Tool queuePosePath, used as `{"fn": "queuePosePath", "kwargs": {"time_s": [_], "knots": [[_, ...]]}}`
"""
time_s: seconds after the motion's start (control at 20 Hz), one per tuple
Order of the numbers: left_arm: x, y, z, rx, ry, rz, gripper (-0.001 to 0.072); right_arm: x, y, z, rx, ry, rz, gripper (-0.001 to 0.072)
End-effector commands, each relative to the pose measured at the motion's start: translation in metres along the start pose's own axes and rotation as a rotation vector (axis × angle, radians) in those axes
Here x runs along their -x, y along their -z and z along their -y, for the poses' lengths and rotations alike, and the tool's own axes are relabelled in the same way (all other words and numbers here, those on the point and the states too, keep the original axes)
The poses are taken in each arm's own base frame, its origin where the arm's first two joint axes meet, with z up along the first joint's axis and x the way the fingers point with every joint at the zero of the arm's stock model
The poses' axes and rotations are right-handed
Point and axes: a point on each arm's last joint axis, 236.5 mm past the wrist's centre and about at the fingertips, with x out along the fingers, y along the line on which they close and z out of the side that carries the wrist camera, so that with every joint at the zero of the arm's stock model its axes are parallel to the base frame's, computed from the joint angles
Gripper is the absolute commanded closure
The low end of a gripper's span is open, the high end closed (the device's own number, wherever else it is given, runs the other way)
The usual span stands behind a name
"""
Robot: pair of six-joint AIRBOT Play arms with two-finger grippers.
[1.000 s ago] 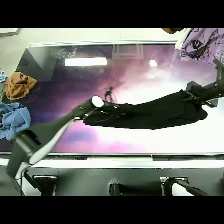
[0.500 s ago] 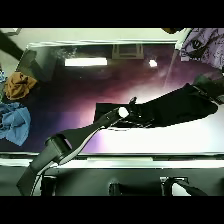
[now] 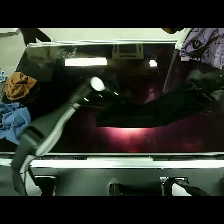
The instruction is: Fold the clothes and pants, and hang the long-sleeved shirts on hangers.
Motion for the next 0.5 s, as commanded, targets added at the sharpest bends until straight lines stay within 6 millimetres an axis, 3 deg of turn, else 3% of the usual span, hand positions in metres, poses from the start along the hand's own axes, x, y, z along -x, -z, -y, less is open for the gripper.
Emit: {"fn": "queuePosePath", "kwargs": {"time_s": [0.0, 0.1, 0.2, 0.3, 0.45], "knots": [[0.141, -0.024, -0.086, -0.027, -0.315, 0.060, 0.0692, -0.017, 0.017, -0.050, -0.007, -0.059, -0.020, 0.0688], [0.211, -0.027, -0.108, -0.002, -0.376, 0.113, 0.0691, -0.038, 0.038, -0.082, 0.025, -0.062, -0.058, 0.0688], [0.266, -0.027, -0.123, 0.039, -0.395, 0.175, 0.0691, -0.064, 0.065, -0.115, 0.064, -0.074, -0.113, 0.0688], [0.306, -0.029, -0.133, 0.077, -0.402, 0.246, 0.0691, -0.093, 0.092, -0.144, 0.093, -0.086, -0.165, 0.0688], [0.344, -0.030, -0.143, 0.110, -0.411, 0.322, 0.0691, -0.132, 0.127, -0.173, 0.114, -0.090, -0.223, 0.0688]]}}
